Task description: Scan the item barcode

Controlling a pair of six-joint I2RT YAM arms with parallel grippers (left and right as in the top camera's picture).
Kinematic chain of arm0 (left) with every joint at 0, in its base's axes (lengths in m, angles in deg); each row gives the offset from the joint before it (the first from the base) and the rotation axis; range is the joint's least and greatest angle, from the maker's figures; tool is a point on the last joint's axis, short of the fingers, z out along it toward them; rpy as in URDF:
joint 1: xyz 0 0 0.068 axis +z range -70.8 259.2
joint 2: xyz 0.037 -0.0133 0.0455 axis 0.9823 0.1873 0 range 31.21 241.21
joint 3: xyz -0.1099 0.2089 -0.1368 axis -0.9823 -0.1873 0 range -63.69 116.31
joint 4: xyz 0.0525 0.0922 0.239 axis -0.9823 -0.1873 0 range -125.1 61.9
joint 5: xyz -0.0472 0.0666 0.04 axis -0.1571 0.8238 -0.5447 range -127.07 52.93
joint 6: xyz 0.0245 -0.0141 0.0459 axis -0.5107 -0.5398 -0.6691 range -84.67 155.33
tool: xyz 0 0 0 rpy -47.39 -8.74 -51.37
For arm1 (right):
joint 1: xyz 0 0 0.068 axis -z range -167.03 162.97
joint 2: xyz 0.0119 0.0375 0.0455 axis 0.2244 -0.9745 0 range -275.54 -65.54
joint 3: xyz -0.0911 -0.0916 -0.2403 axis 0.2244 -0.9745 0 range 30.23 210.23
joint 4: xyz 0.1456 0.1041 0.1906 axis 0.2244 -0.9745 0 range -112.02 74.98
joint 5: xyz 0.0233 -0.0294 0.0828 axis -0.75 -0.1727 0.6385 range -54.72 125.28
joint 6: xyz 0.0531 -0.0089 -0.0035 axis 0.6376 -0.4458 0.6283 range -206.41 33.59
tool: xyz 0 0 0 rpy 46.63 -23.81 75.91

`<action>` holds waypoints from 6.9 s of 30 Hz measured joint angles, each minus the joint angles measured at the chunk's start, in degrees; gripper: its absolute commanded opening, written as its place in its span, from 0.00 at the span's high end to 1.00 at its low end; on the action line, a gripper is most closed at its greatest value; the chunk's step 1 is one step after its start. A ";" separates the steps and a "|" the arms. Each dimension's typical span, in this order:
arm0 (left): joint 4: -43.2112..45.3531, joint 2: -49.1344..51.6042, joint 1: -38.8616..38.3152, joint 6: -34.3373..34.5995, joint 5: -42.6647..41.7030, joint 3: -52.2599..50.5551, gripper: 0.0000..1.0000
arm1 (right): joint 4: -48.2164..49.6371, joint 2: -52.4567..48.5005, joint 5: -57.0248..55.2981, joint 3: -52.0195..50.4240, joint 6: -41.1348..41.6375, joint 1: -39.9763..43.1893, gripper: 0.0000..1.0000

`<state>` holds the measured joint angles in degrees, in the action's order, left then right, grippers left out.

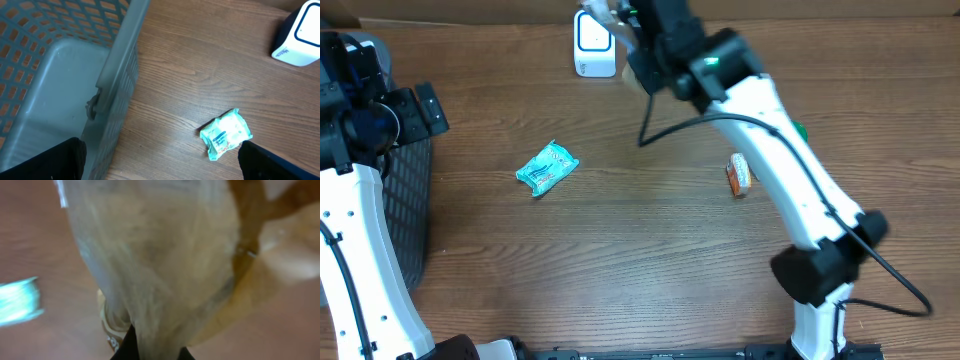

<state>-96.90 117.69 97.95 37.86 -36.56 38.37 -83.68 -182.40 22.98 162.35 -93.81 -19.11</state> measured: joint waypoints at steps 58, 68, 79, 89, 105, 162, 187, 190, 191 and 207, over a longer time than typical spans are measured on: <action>-0.07 0.00 0.00 0.00 -0.02 0.00 0.00 | -12.44 3.43 12.04 -36.63 17.66 14.36 0.50; -0.07 0.00 0.00 0.00 0.00 0.00 0.01 | -8.50 3.43 22.51 -28.76 17.64 14.34 0.41; -0.04 0.00 0.00 0.00 -0.02 0.00 0.00 | 5.68 3.26 31.47 -29.49 17.94 10.01 0.41; -0.04 0.00 0.00 0.00 0.00 0.00 0.00 | 24.44 -2.97 32.48 -29.55 21.35 1.73 0.43; -0.04 0.00 0.00 0.00 0.00 0.00 0.00 | 43.82 -17.29 26.12 -29.77 28.83 -9.05 0.43; -0.04 0.00 0.00 0.00 0.00 0.00 0.00 | 16.39 -12.28 9.84 -29.11 32.92 -3.41 0.96; -0.04 0.00 0.00 0.00 0.00 0.00 0.00 | 18.51 -9.20 24.65 -27.56 29.38 -1.86 0.93; -0.07 0.00 0.00 0.00 -0.02 0.00 0.00 | 23.93 -9.20 23.61 -30.47 32.37 -5.27 0.96; -0.04 0.00 0.00 0.00 0.00 0.00 0.00 | 25.03 -9.20 23.15 -31.10 32.87 -6.10 0.96; -0.07 0.00 0.00 0.00 0.00 0.00 0.00 | 31.21 -12.00 20.26 -33.86 37.16 -9.31 0.96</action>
<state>-96.96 117.69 97.95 37.86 -36.56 38.37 -52.47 -194.40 43.25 128.49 -56.65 -28.42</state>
